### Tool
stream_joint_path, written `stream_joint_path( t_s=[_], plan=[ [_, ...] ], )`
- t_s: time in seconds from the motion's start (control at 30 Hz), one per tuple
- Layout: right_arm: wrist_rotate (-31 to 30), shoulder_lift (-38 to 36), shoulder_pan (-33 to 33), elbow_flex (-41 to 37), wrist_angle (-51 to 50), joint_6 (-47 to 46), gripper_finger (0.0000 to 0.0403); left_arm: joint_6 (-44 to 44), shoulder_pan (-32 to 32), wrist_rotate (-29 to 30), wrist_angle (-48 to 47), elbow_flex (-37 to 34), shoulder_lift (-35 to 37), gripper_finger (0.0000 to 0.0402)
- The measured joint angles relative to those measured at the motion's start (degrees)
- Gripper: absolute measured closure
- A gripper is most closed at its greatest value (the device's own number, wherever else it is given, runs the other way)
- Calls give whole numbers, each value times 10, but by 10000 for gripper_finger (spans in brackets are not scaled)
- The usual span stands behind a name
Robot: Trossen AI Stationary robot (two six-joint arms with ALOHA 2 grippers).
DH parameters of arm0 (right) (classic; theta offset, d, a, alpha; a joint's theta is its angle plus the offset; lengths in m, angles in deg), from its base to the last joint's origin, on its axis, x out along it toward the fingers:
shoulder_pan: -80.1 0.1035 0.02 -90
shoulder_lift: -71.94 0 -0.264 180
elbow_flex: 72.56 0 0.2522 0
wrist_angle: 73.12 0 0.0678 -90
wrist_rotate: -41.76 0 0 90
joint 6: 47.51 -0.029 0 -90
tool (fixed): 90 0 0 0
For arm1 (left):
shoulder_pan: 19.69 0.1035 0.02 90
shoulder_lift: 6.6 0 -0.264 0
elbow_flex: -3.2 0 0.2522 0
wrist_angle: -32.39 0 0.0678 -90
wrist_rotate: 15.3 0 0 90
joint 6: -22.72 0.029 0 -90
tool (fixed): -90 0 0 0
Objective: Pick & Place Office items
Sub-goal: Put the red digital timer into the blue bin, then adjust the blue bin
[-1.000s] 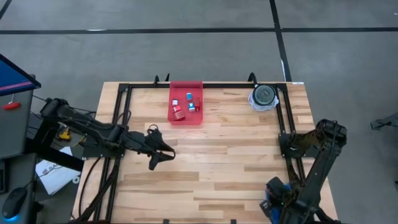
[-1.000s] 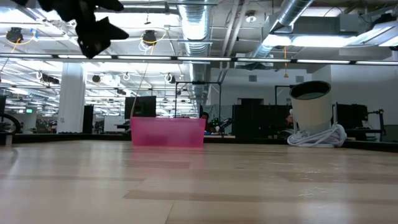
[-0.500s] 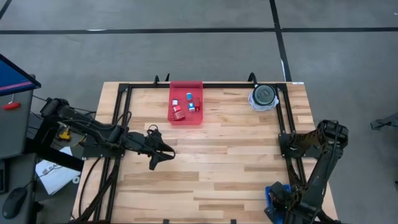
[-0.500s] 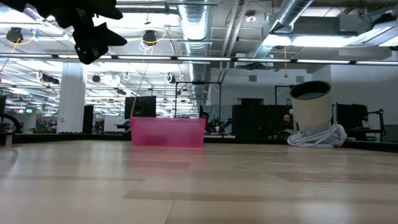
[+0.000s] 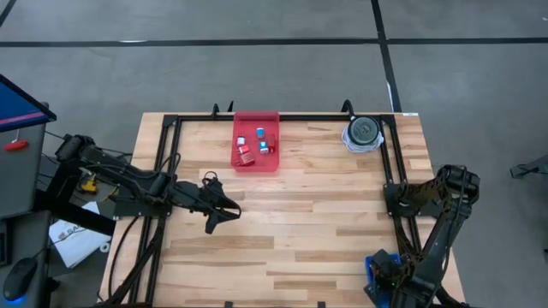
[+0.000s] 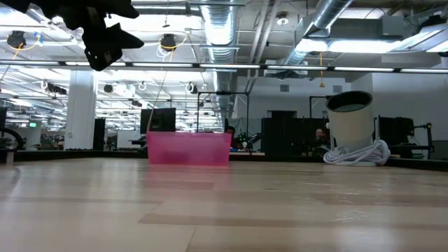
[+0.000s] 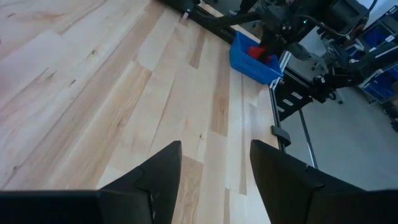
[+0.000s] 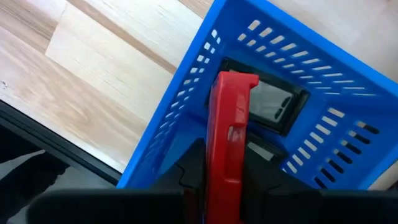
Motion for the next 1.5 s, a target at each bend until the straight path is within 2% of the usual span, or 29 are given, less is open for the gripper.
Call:
stream_joint_path(
  t_s=[0.17,0.3,0.67,0.83,0.9,1.07,1.13,1.2,1.3,1.4,1.5],
  plan=[
    [-2,0,0,0,1,0,355,1,0,0,0,0,0,214],
    [-40,0,3,0,16,4,345,2,0,0,0,0,0,214],
    [-55,-1,-3,0,17,13,271,16,0,-2,0,0,0,213],
    [-51,-9,-2,1,9,13,257,41,0,-2,0,0,0,215],
    [-82,-19,-2,10,-11,13,259,65,0,1,2,0,2,217],
    [-204,-55,-8,47,-76,19,269,113,16,24,9,-5,33,225],
    [-253,-73,-9,56,-97,19,270,129,35,28,11,-21,57,236],
    [-273,-90,-13,59,-105,20,270,143,62,24,27,-52,86,257],
    [-295,-107,-18,58,-115,29,270,160,128,-21,77,-112,118,309],
    [-313,-119,-19,58,-121,35,270,164,208,-126,153,-157,110,376],
    [-314,-126,-23,58,-125,35,270,173,275,-204,233,-179,90,392]
  ],
)
